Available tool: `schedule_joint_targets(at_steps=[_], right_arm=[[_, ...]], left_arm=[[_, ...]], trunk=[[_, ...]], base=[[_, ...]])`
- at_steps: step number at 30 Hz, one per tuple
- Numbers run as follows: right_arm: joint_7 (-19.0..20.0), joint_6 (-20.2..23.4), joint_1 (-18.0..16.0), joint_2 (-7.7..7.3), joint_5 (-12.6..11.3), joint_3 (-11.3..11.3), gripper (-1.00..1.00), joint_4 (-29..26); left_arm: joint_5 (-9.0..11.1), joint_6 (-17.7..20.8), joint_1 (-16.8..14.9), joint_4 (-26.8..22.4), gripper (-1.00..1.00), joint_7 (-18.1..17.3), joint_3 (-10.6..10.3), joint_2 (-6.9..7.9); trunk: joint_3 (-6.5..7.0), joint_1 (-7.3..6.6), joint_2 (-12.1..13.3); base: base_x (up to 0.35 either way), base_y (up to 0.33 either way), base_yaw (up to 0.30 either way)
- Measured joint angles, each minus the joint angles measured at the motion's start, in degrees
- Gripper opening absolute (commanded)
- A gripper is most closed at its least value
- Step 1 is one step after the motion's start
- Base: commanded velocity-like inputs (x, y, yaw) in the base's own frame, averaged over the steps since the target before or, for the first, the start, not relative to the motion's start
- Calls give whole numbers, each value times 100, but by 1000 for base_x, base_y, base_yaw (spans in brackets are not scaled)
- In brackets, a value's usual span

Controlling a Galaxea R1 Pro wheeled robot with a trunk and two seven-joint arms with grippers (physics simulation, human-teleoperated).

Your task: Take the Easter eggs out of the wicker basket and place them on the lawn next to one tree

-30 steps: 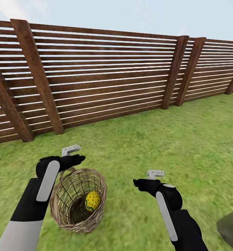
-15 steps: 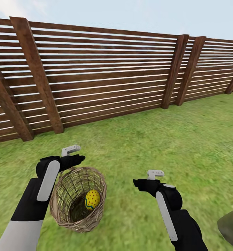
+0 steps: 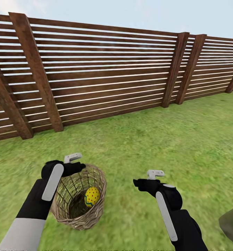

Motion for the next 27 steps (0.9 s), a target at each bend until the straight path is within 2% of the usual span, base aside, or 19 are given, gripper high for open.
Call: schedule_joint_targets(at_steps=[15,18,27], right_arm=[[0,-1,0,0,2,0,100,-2],[35,95,30,-27,-100,44,100,95],[35,129,30,-27,-107,44,100,303]], left_arm=[[1,0,-36,481,100,17,3,9],[10,0,-67,477,100,22,-9,45],[9,0,-67,477,100,22,-9,45]], trunk=[[-269,330,-602],[-269,330,-602],[-269,329,-602]], base=[[0,0,0],[0,0,0],[0,0,0]])
